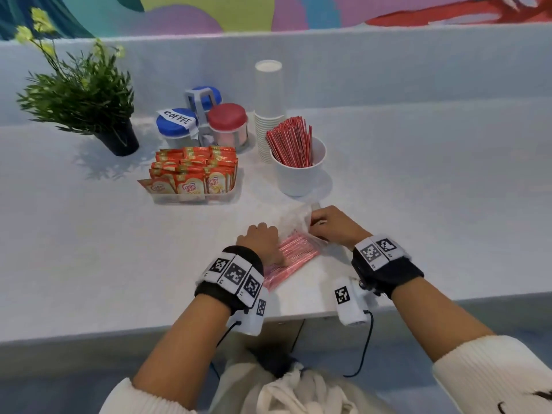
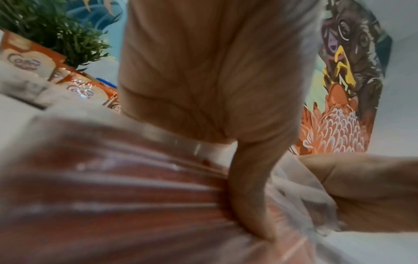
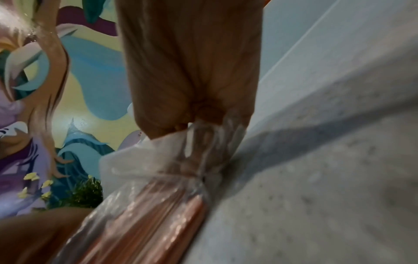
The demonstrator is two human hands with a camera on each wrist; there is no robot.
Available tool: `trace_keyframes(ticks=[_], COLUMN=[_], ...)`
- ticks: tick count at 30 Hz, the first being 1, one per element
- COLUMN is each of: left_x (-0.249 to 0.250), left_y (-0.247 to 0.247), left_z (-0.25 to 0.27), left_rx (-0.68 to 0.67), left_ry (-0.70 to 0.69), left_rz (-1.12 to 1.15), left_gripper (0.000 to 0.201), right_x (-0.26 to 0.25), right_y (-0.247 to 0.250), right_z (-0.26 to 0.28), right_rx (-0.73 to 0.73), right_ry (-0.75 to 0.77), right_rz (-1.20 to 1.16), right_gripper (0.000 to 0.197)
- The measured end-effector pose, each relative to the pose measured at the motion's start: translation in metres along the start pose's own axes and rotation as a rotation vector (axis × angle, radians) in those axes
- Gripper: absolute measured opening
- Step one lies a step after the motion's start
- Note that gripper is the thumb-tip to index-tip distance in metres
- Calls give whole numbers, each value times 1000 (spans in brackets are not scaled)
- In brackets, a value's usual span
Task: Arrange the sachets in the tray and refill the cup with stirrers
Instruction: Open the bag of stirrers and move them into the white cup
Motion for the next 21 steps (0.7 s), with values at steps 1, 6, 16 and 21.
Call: trace_keyframes(ticks=[1, 6, 16, 21], left_x=[0, -3, -3, 3], left_y=[0, 18, 14, 15], left_z=[0, 3, -5, -4], left_rx=[0, 41, -10, -33], left_ry=[-12, -79, -103, -154], left_rz=[12, 130, 231, 332], left_gripper=[53, 33, 40, 58], right_x=[-1, -12, -33, -36], right_y=[0, 1, 6, 17], right_z=[2, 19, 27, 30], right_rx=[-16, -148, 223, 398], right_ry=[13, 93, 202, 245], right_rz=[-36, -184, -33, -130], right_gripper=[14, 31, 21, 18])
Point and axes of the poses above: each hand's wrist, its own z-axis away from the middle knuckle, its own y-axis out of the back of the hand, x = y × z, the point moved 7 cm from there along -z, towards the middle knuckle, and after that the axes turned 14 degrees about z, right-handed, at the moved point
